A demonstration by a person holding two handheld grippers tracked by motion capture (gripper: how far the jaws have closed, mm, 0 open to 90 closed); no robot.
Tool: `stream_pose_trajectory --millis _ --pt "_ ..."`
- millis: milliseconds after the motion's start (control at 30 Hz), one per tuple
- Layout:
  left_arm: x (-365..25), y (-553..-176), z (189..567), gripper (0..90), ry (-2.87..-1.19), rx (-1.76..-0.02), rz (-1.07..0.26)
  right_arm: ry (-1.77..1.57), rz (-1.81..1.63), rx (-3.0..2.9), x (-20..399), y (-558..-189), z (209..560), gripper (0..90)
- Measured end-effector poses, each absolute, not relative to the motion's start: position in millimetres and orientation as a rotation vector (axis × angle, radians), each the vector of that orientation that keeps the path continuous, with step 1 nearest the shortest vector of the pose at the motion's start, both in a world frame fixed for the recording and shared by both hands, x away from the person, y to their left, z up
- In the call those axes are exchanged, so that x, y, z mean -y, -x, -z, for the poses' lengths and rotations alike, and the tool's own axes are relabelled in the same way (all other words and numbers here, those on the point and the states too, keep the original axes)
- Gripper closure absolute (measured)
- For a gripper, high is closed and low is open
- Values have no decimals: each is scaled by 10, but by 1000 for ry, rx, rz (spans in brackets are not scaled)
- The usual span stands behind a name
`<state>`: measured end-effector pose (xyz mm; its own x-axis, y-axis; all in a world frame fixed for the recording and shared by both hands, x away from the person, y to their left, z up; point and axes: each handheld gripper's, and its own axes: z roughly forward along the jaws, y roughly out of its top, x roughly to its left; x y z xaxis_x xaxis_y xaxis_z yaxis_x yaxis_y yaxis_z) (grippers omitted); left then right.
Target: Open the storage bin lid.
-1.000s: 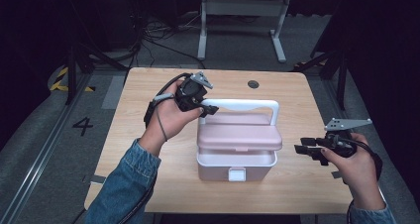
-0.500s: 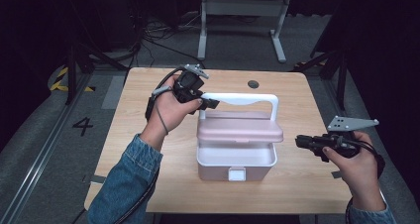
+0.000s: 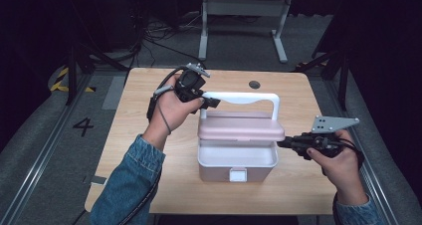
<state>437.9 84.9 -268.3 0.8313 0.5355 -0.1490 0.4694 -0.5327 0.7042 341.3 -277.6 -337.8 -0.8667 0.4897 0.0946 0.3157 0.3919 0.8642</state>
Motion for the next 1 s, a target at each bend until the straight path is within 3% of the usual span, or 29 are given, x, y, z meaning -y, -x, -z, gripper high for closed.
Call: stream_pose_trajectory --millis 167,300,533,1000 --pt "-858 -4342 2691 695 -2248 -727 -142 -663 -1522 -2474 2714 -3455 3426 883" --pt "-900 -4302 2668 627 -2238 -731 -180 -652 -1535 -2472 2702 -3465 3430 883" --pt "-1069 -4138 2622 392 -2198 -736 -282 -654 -1542 -2470 2707 -3474 3428 883" --pt "-1469 -3547 2715 370 -2166 -629 -356 -704 -1565 -2439 2723 -3502 3396 883"
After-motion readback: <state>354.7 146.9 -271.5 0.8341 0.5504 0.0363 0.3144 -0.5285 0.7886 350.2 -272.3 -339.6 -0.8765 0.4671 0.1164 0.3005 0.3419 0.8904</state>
